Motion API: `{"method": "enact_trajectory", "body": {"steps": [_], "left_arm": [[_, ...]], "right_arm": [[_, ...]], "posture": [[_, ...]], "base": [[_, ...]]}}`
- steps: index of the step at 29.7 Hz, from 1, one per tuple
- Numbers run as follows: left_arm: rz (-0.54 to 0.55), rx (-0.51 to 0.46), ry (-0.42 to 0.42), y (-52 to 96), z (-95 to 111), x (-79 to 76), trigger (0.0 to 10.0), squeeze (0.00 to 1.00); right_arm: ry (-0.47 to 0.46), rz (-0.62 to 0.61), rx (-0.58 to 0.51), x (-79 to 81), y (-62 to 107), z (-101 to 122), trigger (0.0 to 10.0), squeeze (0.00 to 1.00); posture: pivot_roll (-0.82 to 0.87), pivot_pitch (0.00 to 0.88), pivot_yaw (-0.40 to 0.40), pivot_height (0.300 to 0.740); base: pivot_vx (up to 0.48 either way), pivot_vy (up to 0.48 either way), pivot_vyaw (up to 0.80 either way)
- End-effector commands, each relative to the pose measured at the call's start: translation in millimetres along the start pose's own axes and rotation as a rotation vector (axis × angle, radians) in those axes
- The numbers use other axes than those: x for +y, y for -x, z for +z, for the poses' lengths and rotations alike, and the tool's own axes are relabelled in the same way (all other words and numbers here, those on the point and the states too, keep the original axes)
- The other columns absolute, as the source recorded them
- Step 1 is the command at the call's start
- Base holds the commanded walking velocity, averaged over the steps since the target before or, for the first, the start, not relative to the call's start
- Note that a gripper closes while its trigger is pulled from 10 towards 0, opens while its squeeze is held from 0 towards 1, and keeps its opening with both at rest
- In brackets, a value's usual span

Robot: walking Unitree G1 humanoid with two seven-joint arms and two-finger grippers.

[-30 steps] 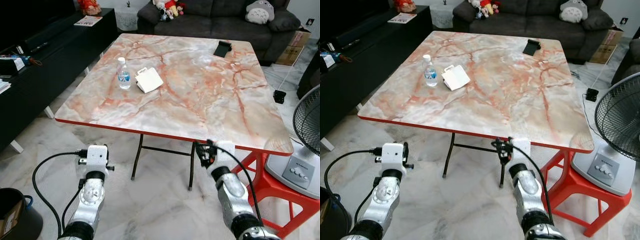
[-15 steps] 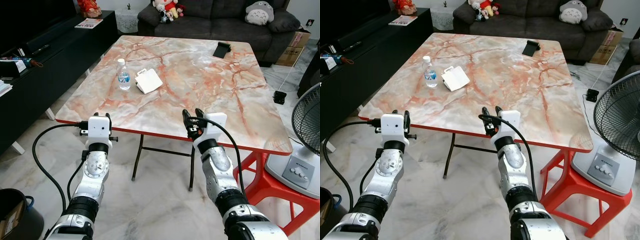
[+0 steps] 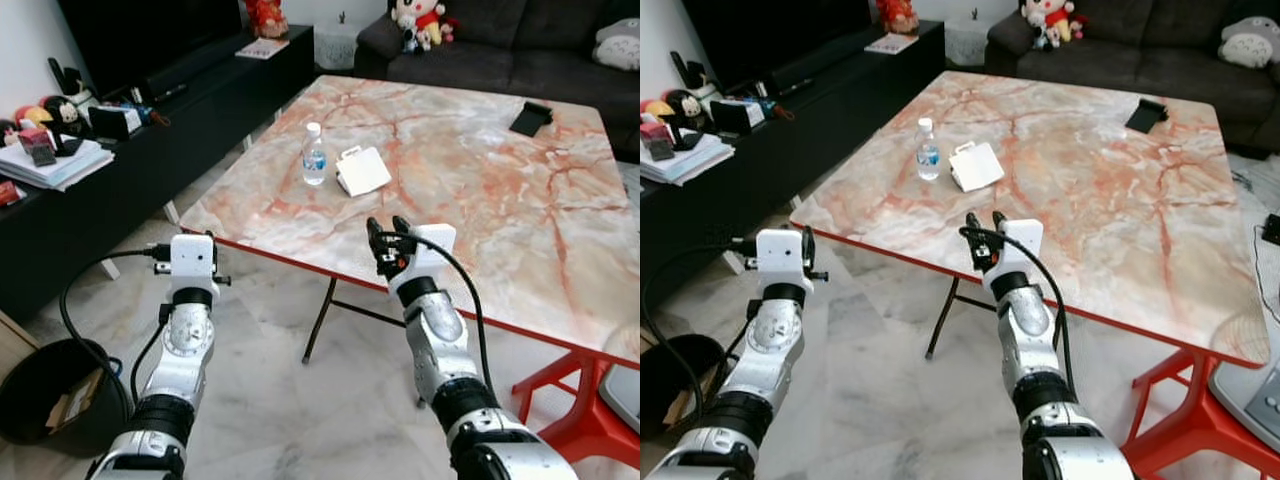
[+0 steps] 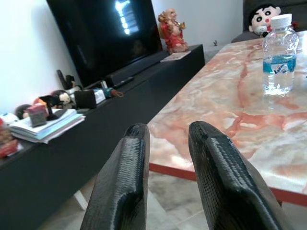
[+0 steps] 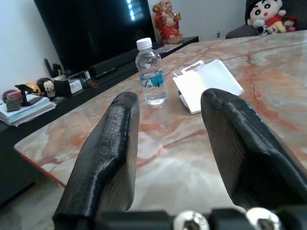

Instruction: Picking trash to rubbish bin

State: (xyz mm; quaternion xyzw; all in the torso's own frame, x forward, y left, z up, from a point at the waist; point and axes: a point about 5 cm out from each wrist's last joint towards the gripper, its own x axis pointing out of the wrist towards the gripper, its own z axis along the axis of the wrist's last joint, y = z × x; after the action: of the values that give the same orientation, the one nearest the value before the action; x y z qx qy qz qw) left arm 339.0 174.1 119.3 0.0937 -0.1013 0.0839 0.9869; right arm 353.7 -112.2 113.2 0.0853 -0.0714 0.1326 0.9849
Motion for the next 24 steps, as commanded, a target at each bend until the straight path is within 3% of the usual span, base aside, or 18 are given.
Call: {"method": "enact_trajectory", "body": {"steps": [1,24], "left_arm": [[0.009,-0.002,0.008,-2.9,3,1.8,10.0,0.00],[0.005,-0.006,0.016,-4.8,8,-1.1,10.0,0.00]], "right_arm": [[-0.002,0.015,0.000,5.6,-3.7,2,10.0,0.00],[-0.005,0.067,0.006,22.2,-5.2,0,10.0,0.00]], "posture": [[0.03,0.000,0.014,0.740],[0.04,0.017,0.006,0.740]], "base": [[0.341,0.000,0.00],[0.349,0.000,0.00]]}}
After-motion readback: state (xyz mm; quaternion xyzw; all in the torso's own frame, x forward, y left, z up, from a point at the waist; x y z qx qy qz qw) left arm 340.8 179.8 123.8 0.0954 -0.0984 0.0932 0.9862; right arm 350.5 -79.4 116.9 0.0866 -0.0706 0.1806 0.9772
